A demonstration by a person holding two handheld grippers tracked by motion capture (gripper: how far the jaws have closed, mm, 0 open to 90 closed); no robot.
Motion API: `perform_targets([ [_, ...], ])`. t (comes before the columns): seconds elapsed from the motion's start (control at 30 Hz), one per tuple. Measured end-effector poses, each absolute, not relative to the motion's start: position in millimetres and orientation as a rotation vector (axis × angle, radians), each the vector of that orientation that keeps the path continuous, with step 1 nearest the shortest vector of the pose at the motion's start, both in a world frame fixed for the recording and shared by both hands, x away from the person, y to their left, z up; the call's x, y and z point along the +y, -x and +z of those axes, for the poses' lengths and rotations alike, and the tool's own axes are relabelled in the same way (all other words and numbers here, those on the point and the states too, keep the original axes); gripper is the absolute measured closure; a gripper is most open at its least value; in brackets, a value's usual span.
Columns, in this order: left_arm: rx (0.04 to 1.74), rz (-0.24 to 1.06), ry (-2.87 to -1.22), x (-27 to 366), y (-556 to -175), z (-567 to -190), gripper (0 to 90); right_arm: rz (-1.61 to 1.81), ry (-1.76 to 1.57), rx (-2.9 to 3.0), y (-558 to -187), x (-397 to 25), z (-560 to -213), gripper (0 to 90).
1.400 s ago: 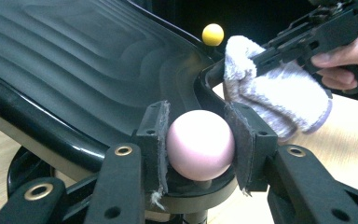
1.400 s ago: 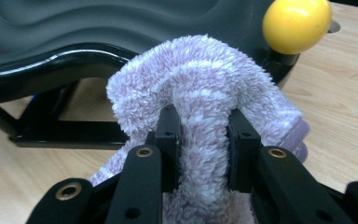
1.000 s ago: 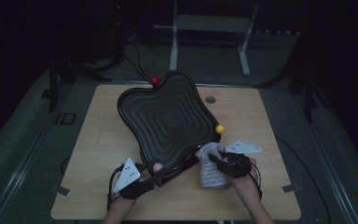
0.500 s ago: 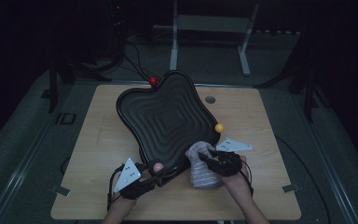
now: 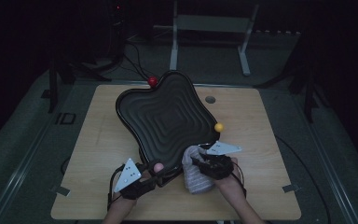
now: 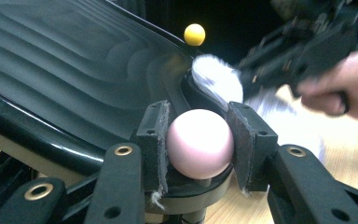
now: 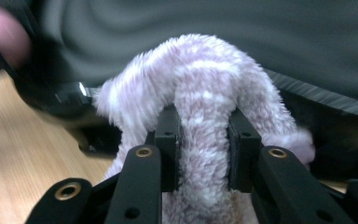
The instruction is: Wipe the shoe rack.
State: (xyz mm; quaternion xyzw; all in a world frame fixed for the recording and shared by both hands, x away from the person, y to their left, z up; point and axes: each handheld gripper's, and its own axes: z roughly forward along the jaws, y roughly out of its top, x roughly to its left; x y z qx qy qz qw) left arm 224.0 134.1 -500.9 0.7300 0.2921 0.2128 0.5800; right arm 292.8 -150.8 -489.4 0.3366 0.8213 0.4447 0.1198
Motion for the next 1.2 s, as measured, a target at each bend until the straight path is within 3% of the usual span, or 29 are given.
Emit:
perform_targets([
  [0.1, 0.682, 0.498, -1.709, 134, -224, -501, 60.4, 1.249, -0.969, 2.454, -290, -143, -498, 70.8],
  [0.3, 0.682, 0.497, -1.708, 134, -224, -501, 60.5, 1.337, -0.889, 2.451, -273, -142, -475, 70.9],
  [0.77, 0.691, 0.499, -1.710, 134, -223, -500, 60.5, 1.309, -0.801, 2.473, -247, -121, -482, 70.4],
  [1.2, 0.691, 0.498, -1.713, 134, -224, -500, 60.5, 1.270, -0.781, 2.554, -245, -113, -497, 70.7],
])
